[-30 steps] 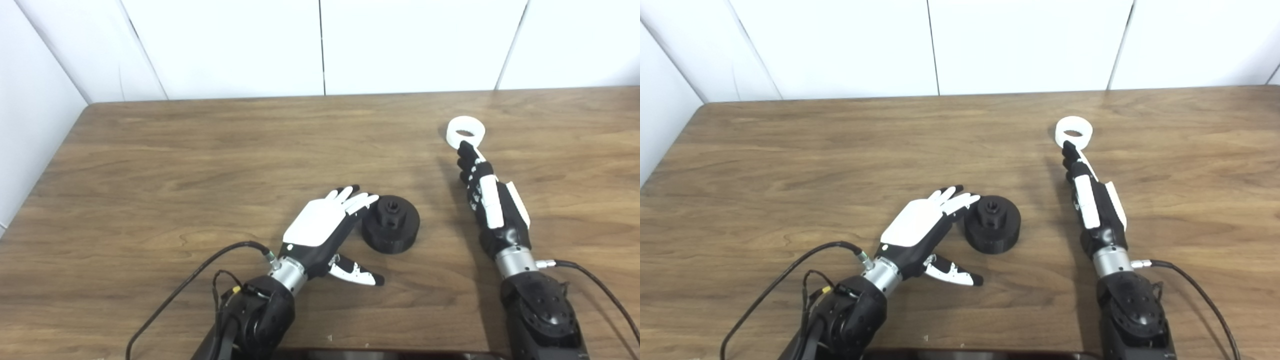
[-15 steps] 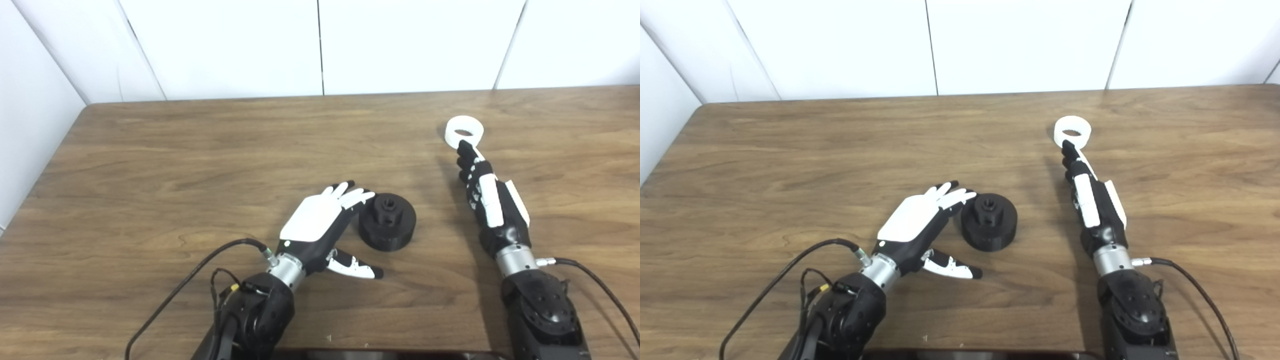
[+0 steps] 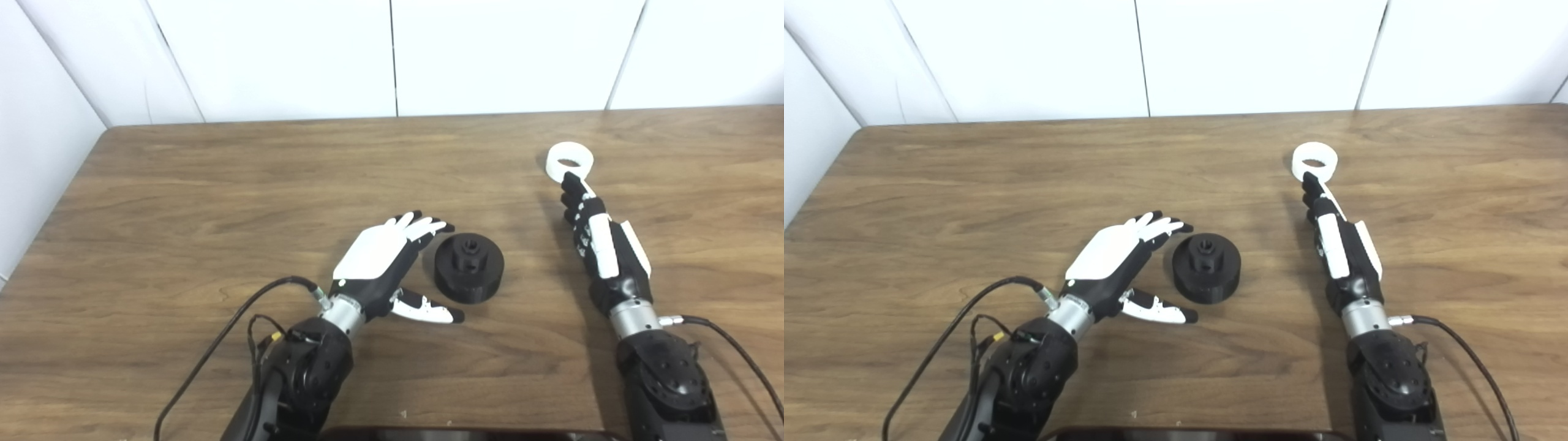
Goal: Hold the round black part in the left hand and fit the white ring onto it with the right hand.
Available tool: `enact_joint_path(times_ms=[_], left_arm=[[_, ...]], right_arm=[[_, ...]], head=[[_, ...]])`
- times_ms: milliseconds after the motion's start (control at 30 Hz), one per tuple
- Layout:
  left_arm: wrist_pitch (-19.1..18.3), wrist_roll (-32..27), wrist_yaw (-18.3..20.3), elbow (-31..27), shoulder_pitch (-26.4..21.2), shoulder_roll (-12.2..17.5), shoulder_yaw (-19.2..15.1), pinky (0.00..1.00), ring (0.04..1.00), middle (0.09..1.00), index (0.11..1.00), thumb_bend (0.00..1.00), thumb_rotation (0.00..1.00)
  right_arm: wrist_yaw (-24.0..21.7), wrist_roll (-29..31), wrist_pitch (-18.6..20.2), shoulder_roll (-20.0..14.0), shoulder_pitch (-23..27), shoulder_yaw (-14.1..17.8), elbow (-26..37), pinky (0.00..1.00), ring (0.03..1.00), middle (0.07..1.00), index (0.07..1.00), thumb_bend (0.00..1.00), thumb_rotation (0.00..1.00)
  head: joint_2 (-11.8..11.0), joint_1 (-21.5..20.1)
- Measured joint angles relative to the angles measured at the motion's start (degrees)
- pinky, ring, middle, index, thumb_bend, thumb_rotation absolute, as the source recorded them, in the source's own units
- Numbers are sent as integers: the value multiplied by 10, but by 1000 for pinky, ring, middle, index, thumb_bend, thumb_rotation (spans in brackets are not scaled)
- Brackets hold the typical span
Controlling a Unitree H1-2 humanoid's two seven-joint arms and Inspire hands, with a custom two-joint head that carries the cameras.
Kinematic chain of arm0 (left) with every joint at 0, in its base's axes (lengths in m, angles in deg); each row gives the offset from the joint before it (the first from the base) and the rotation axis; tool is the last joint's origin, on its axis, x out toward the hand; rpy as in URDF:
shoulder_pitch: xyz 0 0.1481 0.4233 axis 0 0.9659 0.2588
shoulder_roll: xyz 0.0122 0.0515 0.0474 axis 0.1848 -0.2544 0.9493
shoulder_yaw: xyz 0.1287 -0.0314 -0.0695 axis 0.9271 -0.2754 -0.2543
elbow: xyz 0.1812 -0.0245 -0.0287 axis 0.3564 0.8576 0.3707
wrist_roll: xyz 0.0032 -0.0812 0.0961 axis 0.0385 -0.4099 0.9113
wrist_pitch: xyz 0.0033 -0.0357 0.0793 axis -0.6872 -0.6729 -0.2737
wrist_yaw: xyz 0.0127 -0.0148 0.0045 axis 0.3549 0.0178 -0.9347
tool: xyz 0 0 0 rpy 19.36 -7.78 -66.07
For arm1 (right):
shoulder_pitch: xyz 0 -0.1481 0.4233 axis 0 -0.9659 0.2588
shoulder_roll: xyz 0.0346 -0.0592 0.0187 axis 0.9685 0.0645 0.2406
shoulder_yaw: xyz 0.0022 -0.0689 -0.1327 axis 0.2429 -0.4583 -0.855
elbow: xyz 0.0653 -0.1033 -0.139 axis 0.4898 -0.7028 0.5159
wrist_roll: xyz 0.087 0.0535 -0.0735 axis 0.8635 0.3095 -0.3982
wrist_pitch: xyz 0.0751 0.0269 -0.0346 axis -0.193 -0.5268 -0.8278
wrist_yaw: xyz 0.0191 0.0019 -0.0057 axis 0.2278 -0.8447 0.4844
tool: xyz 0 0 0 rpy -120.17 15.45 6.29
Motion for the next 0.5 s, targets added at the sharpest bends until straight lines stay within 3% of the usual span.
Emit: enact_joint_path(times_ms=[267, 500], left_arm=[[-21, -36, 18, 0, -23, -2, -25, 1000, 1000, 941, 875, 1000, 303], [-27, -40, 18, 26, -45, 0, -25, 1000, 1000, 945, 877, 1000, 321]], right_arm=[[0, -1, 1, 0, 0, 0, 0, 1000, 989, 968, 954, 741, 1000], [0, -1, 1, 0, 1, -1, -1, 1000, 983, 968, 954, 729, 1000]], head=[[-1, 1], [0, -2]])
